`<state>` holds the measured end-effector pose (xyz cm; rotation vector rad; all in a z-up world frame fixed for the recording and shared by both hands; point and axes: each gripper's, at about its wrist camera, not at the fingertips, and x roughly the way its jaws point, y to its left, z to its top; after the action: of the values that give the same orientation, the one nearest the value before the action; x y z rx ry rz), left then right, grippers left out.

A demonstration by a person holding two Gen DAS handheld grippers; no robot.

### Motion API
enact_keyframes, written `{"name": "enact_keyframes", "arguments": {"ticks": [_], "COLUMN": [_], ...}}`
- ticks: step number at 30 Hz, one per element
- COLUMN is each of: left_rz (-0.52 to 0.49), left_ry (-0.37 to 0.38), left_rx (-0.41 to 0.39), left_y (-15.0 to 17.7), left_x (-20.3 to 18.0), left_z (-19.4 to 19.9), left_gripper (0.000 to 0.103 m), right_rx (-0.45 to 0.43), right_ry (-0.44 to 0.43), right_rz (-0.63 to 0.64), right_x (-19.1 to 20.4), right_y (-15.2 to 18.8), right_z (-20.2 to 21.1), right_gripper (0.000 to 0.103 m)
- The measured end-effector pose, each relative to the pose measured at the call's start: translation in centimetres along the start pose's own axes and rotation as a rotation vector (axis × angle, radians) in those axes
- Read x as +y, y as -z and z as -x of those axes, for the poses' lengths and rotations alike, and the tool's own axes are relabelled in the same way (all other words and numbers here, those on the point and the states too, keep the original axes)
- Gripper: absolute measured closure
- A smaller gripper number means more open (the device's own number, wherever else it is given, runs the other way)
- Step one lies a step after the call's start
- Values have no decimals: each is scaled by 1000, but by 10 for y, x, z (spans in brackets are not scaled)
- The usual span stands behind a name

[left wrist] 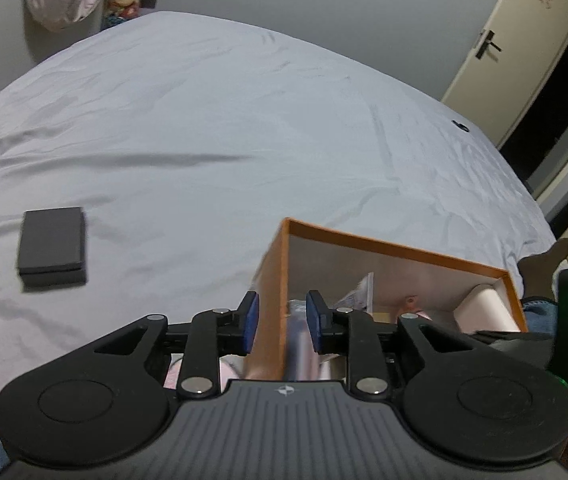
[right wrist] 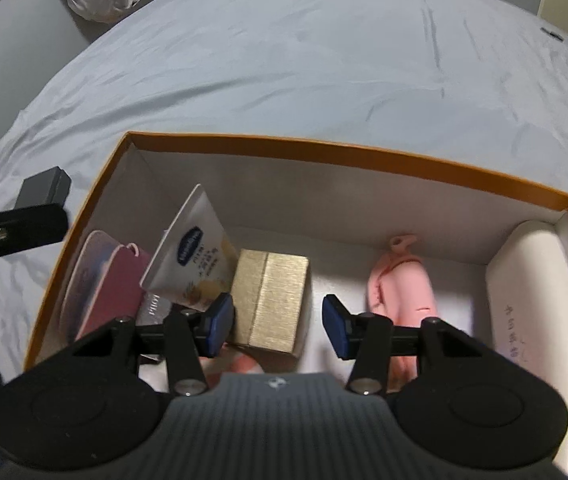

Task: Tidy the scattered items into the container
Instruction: 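Withdraw both open tools from the box toward the remaining items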

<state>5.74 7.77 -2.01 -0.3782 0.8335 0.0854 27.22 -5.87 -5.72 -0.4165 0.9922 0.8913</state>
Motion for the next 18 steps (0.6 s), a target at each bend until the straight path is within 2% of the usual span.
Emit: {"name": "enact_keyframes", "arguments": {"ticks": [6, 12, 18], "left_rz": [28, 26, 19], "left_ry": [-21, -51, -81], "left_rx": [-25, -32, -35], "left_y": [3, 4, 5], "left_x": [15, 21, 25], "left_z": [13, 23, 33], "left_gripper": [71, 68, 64], "right_rx": [-42, -125, -210], "right_ry": [41, 85, 72], "right_rz": [43, 112, 134], "right_x": [8, 23, 35], "right_y": [7, 10, 8], "right_z": [18, 44, 67], "right_gripper": [43, 38, 37]}}
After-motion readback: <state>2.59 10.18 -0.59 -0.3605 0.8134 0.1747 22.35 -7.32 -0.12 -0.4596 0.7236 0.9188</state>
